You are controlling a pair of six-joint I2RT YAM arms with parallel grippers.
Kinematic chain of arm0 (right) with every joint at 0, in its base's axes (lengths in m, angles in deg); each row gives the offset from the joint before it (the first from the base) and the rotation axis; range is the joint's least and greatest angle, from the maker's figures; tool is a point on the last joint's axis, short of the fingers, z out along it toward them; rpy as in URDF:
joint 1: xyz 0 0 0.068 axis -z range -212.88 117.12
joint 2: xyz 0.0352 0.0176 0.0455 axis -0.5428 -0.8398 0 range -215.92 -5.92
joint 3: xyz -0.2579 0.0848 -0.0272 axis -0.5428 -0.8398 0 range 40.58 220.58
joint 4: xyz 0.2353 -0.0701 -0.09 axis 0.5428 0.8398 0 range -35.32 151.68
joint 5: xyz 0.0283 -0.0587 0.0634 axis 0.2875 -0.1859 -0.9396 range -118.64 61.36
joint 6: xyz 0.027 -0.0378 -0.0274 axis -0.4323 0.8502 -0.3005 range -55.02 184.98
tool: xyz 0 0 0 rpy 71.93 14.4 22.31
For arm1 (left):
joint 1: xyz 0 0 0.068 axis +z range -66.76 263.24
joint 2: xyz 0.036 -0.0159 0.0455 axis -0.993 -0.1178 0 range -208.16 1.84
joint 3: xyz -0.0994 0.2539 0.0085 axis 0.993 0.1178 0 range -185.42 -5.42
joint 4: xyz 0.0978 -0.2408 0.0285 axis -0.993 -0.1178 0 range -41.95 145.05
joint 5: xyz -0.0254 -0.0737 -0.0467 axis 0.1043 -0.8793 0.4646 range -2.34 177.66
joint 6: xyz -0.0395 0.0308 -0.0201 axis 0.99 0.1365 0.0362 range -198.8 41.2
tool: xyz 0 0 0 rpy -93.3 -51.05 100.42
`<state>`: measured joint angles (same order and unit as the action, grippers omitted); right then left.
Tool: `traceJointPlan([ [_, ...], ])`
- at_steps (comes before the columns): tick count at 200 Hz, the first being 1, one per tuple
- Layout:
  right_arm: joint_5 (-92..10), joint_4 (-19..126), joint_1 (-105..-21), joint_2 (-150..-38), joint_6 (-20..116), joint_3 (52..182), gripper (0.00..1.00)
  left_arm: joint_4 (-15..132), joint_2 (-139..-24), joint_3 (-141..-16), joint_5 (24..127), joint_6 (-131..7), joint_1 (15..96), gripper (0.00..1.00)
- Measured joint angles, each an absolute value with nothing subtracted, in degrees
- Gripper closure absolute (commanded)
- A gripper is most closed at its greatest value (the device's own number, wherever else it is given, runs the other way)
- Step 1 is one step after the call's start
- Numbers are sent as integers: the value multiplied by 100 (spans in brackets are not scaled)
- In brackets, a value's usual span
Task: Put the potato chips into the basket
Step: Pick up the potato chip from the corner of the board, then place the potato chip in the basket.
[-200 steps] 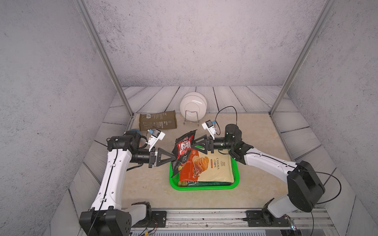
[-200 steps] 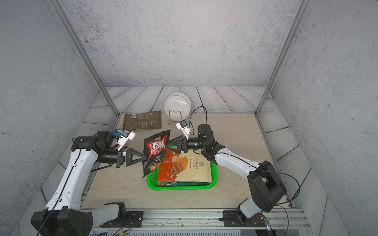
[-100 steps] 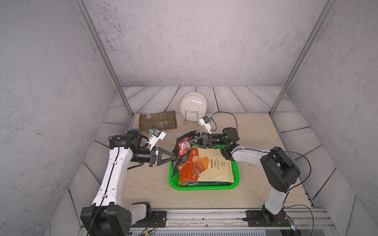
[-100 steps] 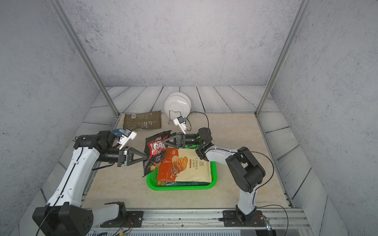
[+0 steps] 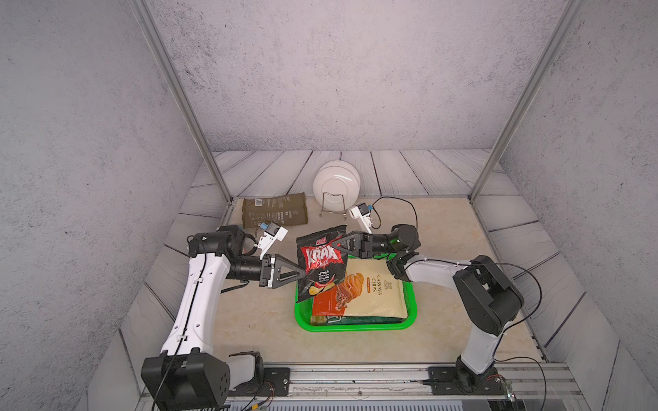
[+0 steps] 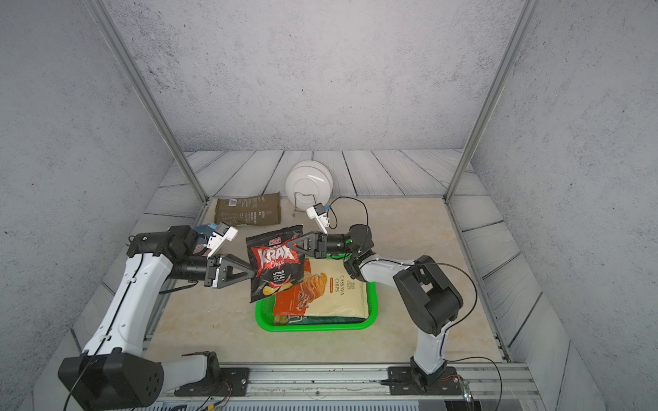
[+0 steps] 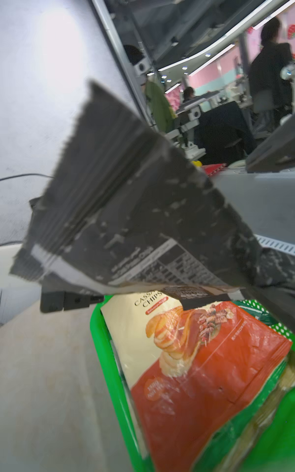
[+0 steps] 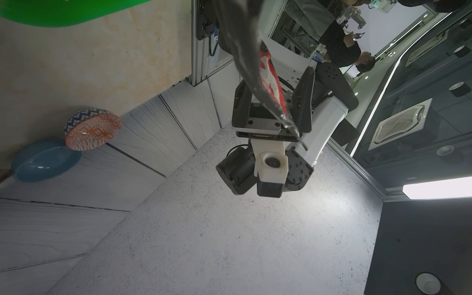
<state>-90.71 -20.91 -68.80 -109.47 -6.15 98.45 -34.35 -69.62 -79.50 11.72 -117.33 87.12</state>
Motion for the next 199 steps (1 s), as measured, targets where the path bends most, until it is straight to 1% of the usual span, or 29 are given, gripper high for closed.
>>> traceJointPlan([
  [3,-9060,-2028,-6873,-10945,-576,9830,100,-3385,-6951,-7950,1246,-11619,8747,0],
  [6,-9044,-1905,-6865,-10930,-511,9806,100,-3280,-6931,-7950,1334,-11538,8799,1],
  [30,-8808,-743,-6843,-10667,84,9646,100,-2316,-6577,-7786,2221,-10638,9066,2],
  [59,-8233,1008,-6843,-10040,978,9530,100,-874,-5475,-7021,3834,-9540,9195,2],
  [79,-7849,1972,-6845,-9668,1323,9528,100,-240,-4852,-6591,4844,-9162,9203,2],
  [100,-7562,2748,-6904,-9537,1448,9530,100,60,-4684,-6462,5554,-9027,9212,2],
  [125,-7147,3465,-7064,-9537,1395,9506,100,339,-4811,-6254,6118,-8979,9212,2],
  [153,-6690,3867,-7297,-9537,1135,9347,100,435,-4870,-5957,6579,-8869,9212,2],
  [199,-5934,4352,-7597,-9537,663,9174,100,711,-4704,-5850,6758,-8832,9214,1],
])
